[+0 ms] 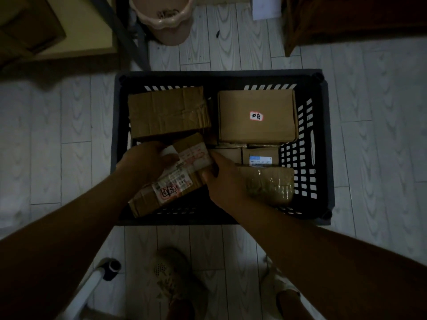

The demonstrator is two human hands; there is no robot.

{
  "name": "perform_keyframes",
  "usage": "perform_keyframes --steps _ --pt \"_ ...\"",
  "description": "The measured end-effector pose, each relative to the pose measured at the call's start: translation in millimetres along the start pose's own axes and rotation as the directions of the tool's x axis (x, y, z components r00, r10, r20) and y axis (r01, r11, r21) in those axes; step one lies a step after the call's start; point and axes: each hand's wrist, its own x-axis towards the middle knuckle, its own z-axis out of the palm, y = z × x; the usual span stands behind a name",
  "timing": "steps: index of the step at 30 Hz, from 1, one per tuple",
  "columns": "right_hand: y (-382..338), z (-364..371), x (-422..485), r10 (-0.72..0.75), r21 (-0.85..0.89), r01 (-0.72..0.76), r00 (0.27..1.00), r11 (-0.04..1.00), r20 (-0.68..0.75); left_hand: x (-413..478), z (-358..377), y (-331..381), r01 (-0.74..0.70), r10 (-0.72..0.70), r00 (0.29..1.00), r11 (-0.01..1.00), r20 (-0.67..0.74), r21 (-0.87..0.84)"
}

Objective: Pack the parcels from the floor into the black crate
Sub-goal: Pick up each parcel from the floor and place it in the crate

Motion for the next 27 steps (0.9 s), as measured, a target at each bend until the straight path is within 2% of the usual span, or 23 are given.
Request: perform_keyframes --steps 2,4,7,9,11,13,14,16,20,22,24,27 --pt "0.7 -5.2 -1.8 0.047 -0.070 -0.052 0.997 0.996 -0.068 -8.8 -1.2 -2.2 0.044 -0.044 0.999 0.998 0.016 -0.045" --pt "4.1 -5.4 -4.6 0.127 -0.118 -0.130 0.991 0.984 -0.033 -19.7 7.6 -8.0 0.070 -0.069 0.995 0.997 0.069 -0.012" --pt "4.4 0.6 -3.8 0.150 -0.059 -0.146 0.987 0.987 0.060 -27.4 13.9 -10.6 0.076 -0.075 0.996 0.997 0.058 -0.014" --pt "1.0 0.1 -2.2 0.137 -0.038 -0.135 0.990 0.990 0.042 -28.7 9.8 -5.3 0.027 -0.024 0.999 0.995 0.032 -0.094" --pt "-0.4 -11.3 -5.2 0.107 -0.062 -0.111 0.992 0.992 -0.069 -31.4 4.9 5.1 -0.056 0.039 0.992 0.989 -0.122 -0.138" --pt "2.6 -31.5 -14.1 0.078 -0.070 -0.090 0.985 0.994 -0.156 -41.5 3.6 22.3 -0.120 0.047 0.953 0.966 -0.298 -0.231" --pt "6.0 -43.5 -19.0 0.083 -0.079 -0.098 0.982 0.992 -0.172 -47.7 6.5 32.9 -0.153 0.046 0.940 0.943 -0.338 -0.295" --pt "17.5 -68.6 -30.3 0.124 -0.136 -0.150 0.974 0.979 -0.187 -59.9 22.2 57.9 -0.165 0.048 0.953 0.909 -0.298 -0.382" --pt "48.3 -112.8 -42.4 0.175 -0.286 -0.245 0.953 0.927 -0.248 -62.3 72.4 101.8 -0.196 0.165 0.980 0.898 -0.110 -0.395" --pt "64.0 -126.1 -41.5 0.185 -0.463 -0.257 0.963 0.848 -0.196 -55.0 91.9 116.9 -0.233 0.248 0.969 0.907 -0.001 -0.350" --pt "78.6 -131.6 -38.6 0.189 -0.648 -0.222 0.974 0.728 -0.121 -47.3 105.4 127.4 -0.265 0.299 0.952 0.912 0.065 -0.314" --pt "90.7 -132.3 -31.4 0.131 -0.798 -0.102 0.991 0.594 -0.029 -37.9 115.8 133.2 -0.355 0.381 0.924 0.892 0.042 -0.279"
